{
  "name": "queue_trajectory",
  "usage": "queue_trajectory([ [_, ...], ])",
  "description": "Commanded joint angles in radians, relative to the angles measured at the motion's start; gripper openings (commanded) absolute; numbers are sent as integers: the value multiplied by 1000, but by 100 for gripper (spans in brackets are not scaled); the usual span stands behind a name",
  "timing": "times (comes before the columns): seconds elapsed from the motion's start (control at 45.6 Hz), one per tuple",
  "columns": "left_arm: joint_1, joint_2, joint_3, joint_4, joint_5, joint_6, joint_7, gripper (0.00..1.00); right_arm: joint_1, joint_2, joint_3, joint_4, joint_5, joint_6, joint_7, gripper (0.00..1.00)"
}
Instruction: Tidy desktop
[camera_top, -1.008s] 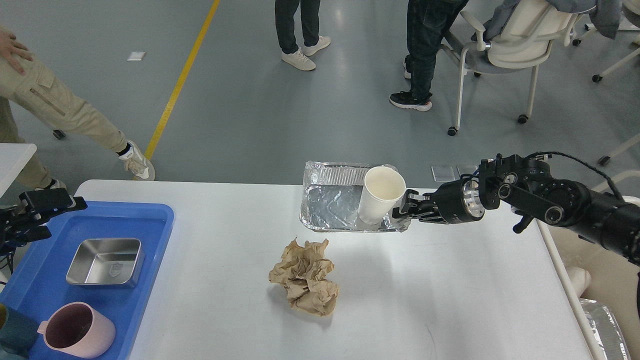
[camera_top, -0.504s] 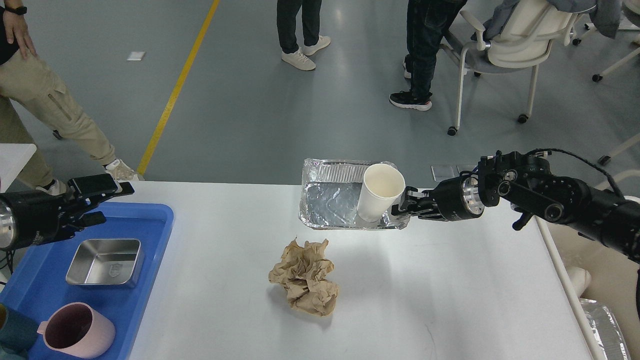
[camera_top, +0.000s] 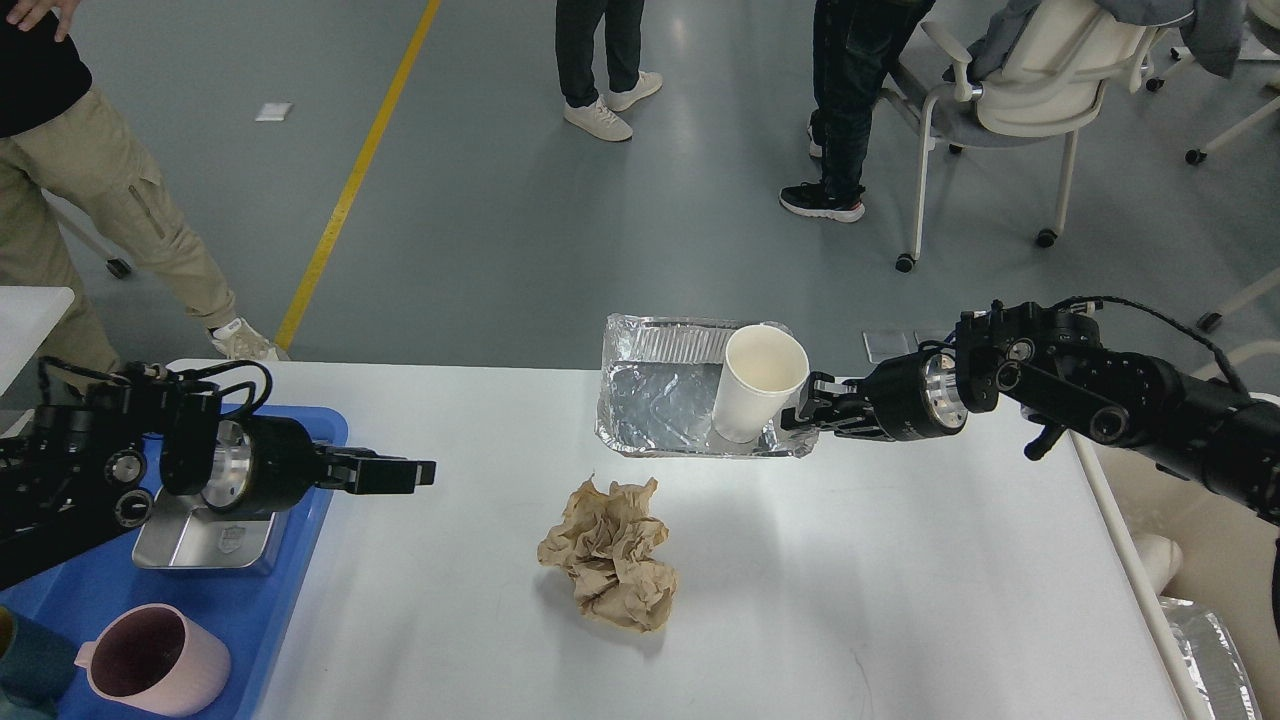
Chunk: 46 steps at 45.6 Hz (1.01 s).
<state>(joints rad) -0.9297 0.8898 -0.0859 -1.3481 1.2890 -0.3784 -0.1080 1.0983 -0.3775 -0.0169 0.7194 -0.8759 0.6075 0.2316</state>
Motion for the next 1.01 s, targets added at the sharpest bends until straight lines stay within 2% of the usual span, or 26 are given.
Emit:
queue_trajectory([
  [0.0,-15,-101,2,1,140,-29,-10,97,-1,0,0,0,0,0,0,0],
  [0.153,-26,-196,2,4,289,-77,2,97,-1,2,2,0,0,0,0,0],
  [0.482,-31,-431,2,121,394,-77,33,97,-1,0,11,2,0,0,0,0],
  [0.986,-24,-638,11,328,397,-63,22,97,2,-18,12,26,0,-2,0,0],
])
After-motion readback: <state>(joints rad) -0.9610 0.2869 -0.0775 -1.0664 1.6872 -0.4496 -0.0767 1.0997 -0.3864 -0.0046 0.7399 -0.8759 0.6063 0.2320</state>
